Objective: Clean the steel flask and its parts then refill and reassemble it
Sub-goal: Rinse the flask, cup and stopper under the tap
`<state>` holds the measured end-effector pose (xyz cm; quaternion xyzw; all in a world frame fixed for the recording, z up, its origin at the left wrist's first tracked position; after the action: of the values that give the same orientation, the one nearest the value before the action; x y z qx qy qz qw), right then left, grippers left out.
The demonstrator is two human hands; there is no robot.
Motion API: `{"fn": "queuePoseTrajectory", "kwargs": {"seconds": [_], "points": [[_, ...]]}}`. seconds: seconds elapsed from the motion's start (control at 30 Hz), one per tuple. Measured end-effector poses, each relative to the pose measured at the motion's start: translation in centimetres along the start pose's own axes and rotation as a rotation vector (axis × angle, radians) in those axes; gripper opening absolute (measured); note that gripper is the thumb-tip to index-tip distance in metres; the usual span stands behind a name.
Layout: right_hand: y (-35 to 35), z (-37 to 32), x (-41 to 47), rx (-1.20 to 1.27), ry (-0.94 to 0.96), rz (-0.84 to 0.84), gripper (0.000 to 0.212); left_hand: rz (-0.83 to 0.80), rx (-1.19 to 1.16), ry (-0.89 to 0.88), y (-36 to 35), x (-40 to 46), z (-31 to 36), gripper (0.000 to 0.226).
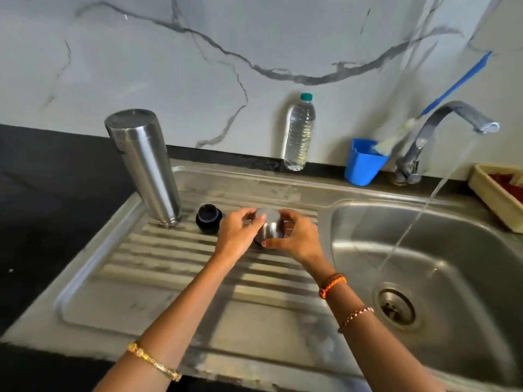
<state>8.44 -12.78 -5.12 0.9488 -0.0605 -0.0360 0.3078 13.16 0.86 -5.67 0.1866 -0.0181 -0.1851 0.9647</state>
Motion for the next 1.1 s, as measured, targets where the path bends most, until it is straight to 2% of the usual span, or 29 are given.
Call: {"fn": "queuePoseTrajectory", "kwargs": {"seconds": [0.2,0.47,0.63,0.73,0.93,1.1], "points": [[-3.8,-1.4,3.1,0.029,0.0,0.066,0.075,0.017,0.129,-0.042,3.9,1.1,-0.7,0.033],[-5.3,-1.3,4.3,0.009,0.012,0.092,0.077,0.015,0.181,-0.045,4.9,2.3,-2.0,0.036],[-6.1,-1.3,4.2,-0.016,0.025,0.086,0.08,0.12,0.128,-0.038,5.8,2.0,-2.6,0.034],[-4.9,-1.4,3.5,0.037,0.026,0.133,0.084,0.193,0.175,-0.094,6.1,1.7,-1.8,0.033],[2.1,-1.9,-0.9,-0.049,0.157,0.426,0.045,0.275,0.206,-0.344,4.9,-1.1,0.6,0.02],[7.6,0.9,-5.4,-0.171,0.195,0.641,0.028,0.121,0.066,-0.365,-1.5,-1.4,2.9,0.01]]}}
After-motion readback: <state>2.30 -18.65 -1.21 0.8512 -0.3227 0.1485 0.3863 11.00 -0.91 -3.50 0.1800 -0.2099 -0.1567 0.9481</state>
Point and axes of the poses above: each hand's wrist, its own x-axis towards the middle knuckle, its own y-axis out of the back of the hand, z = x × y, the point moved 9 cm from there along x, towards the middle knuckle, and after that the axes turned 11 degrees about -z, right-handed, at the moved point
